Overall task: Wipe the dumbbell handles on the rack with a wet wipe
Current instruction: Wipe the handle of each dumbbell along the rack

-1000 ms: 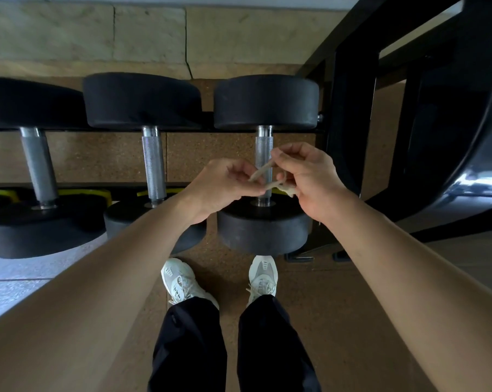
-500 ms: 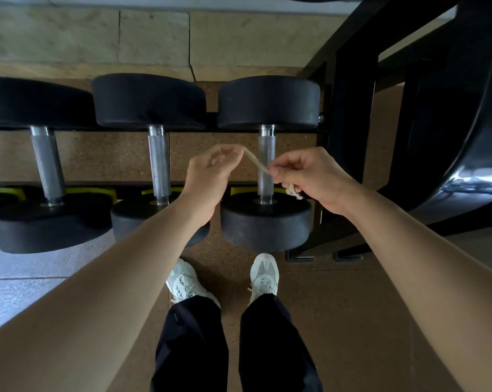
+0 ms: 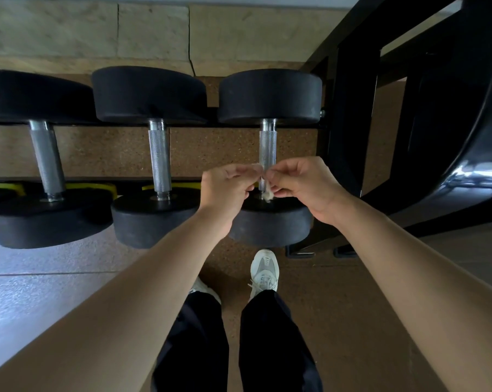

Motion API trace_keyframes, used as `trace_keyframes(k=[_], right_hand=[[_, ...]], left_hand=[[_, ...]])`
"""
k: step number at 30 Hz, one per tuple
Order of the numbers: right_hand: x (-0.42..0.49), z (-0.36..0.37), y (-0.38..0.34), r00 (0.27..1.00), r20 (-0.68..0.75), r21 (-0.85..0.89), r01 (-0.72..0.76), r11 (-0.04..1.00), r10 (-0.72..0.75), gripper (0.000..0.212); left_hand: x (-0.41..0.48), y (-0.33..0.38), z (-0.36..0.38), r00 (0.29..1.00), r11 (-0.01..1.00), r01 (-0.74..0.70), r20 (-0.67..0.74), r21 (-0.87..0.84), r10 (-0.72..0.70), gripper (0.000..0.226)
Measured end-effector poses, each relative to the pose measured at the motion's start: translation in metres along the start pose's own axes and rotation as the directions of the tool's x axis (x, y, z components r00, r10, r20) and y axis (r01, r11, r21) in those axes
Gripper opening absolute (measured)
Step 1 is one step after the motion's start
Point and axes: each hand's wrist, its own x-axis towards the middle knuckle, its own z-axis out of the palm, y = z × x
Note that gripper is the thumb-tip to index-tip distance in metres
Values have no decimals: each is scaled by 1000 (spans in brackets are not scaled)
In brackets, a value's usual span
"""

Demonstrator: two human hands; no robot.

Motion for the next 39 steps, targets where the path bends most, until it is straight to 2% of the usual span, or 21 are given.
trace_keyframes(k=[6,10,13,16,19,20,22,24,27,29,31,34,36,39], right_hand=[[1,5,2,996,-83,8,-22,1000,23,12],[3,10,1,986,-132,111,-86,990,101,13],[5,13,0,976,-162,206,-112,972,147,14],[5,14,-2,963,-181,376,-119,919,199,17],[4,16,-5,963,-124,547,-135,826,239,15],[4,17,-6,967,-105,567,-134,813,233,15],[3,19,-8,977,-104,528,-106,842,188,13],[3,17,-8,990,-97,410,-51,910,100,13],[2,11,-8,997,-10,107,72,992,-71,37],[1,8,-9,987,-12,-57,156,986,-157,26],[2,7,-9,982,-56,-138,173,975,-182,12],[4,4,-9,986,-76,-133,135,982,-146,6],[5,4,-7,995,-53,-40,86,996,-88,7],[5,4,-5,1000,-28,157,6,988,-2,8]], left_hand=[[1,-3,-6,999,995,-38,40,89,35,12],[5,-2,-12,999,993,-48,22,110,46,9],[6,1,-15,999,999,-37,-15,21,37,9],[7,3,-15,999,991,16,-28,-132,-20,10],[8,7,-11,994,914,108,12,-392,-112,15],[7,8,-10,993,902,117,26,-415,-117,16],[6,9,-9,996,934,86,37,-346,-78,9],[6,9,-10,999,968,34,29,-247,-28,2],[12,9,-17,997,990,-63,44,-124,69,13],[14,11,-22,989,991,-123,76,-50,126,16],[15,14,-27,979,984,-177,109,32,172,18],[19,14,-30,972,964,-215,129,157,196,24],[20,15,-30,972,965,-194,166,176,165,25],[20,15,-28,955,958,-178,274,223,113,5]])
